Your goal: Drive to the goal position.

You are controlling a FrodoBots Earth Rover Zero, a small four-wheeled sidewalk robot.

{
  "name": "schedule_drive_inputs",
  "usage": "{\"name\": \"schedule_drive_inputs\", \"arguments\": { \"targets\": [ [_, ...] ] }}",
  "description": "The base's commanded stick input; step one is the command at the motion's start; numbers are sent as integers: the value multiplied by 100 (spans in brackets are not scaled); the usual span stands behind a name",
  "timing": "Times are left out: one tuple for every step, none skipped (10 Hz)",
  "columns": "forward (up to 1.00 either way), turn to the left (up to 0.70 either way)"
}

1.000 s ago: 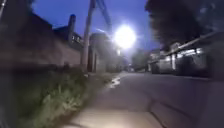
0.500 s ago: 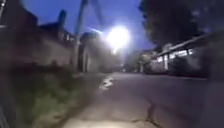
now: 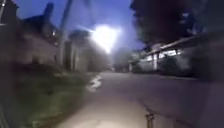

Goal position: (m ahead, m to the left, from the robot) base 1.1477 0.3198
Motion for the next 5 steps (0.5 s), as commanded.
{"name": "schedule_drive_inputs", "arguments": {
  "targets": [
    [70,-5],
    [70,0],
    [70,0],
    [70,0],
    [70,0]
  ]
}}
